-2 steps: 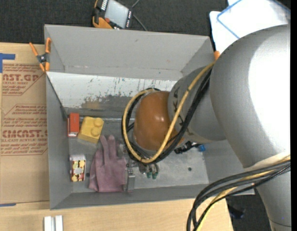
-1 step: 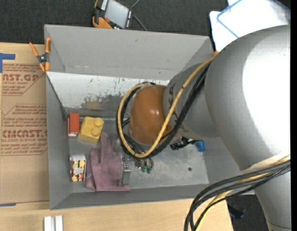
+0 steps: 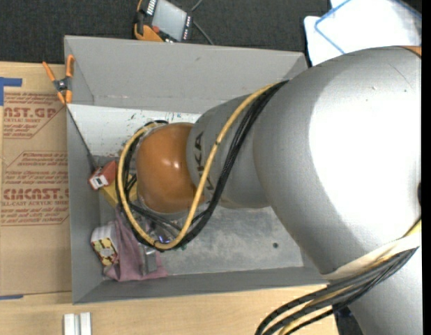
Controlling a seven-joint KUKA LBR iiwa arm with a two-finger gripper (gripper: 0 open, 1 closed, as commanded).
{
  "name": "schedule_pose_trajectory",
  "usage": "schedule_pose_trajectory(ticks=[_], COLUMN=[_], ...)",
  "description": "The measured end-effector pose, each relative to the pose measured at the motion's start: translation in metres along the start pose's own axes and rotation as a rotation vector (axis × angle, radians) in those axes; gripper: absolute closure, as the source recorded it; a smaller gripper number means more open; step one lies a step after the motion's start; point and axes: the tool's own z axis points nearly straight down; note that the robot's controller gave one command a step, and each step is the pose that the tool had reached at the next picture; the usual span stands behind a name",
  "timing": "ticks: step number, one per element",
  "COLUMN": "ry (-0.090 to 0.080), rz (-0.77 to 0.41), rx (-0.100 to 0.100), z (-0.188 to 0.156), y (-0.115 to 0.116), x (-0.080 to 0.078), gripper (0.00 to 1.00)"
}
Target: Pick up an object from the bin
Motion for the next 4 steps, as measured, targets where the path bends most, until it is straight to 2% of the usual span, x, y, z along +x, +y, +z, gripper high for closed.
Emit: schedule_pose_trajectory(ticks=[1, 2, 4], ry=[-0.004, -0.008, -0.009], rz=[-0.047, -0.348, -0.361], rx=[-0.004, 0.001, 0.001], z=[0.0, -0.002, -0.002], y=[-0.01, 0.013, 0.012], x=[0.006, 0.018, 0.019], gripper=[0.0, 1.0, 1.0])
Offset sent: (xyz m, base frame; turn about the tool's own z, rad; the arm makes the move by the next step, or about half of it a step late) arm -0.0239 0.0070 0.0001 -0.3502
